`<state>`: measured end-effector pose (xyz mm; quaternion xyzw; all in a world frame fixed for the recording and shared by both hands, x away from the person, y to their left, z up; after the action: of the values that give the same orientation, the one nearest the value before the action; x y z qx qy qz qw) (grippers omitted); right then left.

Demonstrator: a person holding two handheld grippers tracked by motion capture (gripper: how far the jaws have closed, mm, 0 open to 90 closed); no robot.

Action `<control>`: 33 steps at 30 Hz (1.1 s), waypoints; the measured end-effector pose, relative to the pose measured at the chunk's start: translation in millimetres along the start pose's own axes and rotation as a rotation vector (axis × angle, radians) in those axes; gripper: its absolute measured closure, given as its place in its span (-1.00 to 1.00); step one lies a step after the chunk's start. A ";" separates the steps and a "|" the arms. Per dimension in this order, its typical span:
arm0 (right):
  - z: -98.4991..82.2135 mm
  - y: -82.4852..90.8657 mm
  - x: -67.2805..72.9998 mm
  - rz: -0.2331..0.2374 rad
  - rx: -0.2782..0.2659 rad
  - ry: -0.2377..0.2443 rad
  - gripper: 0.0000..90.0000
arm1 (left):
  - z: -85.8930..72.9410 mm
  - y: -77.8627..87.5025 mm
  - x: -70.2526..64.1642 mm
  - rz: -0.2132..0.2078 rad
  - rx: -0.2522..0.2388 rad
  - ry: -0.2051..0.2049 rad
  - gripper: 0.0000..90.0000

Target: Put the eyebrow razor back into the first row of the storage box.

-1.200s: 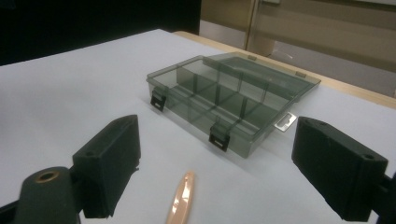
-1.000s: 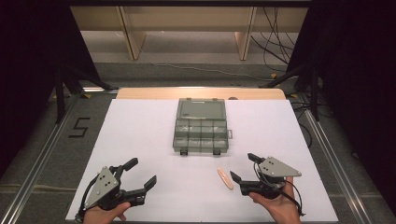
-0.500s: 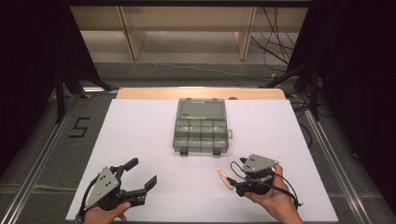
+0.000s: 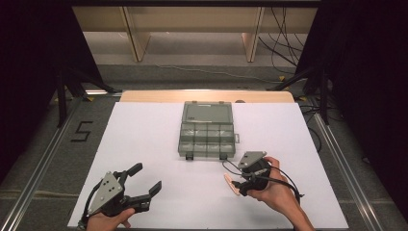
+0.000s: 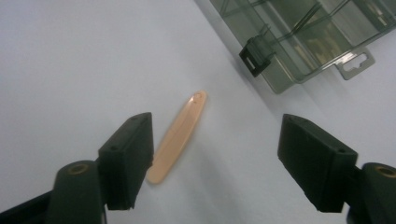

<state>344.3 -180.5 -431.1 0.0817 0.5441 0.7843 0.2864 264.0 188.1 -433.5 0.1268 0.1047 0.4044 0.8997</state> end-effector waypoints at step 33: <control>29.0 -52.6 1.8 0.161 0.308 -0.003 0.47 | 0.4 1.2 -0.5 0.001 0.009 -0.004 -0.65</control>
<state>374.5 -143.3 -467.4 0.1690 0.6493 0.7119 0.2075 263.0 188.5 -432.7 0.1314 0.1047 0.4040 0.8992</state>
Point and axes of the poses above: each handheld gripper's, and its own axes: y roughly backward along the jaws, z roughly out of its top, x roughly to its left, the point moved 1 cm from there along -y, roughly forward along the jaws, and after that the axes turned 10 degrees about x, right-handed, at the moved point
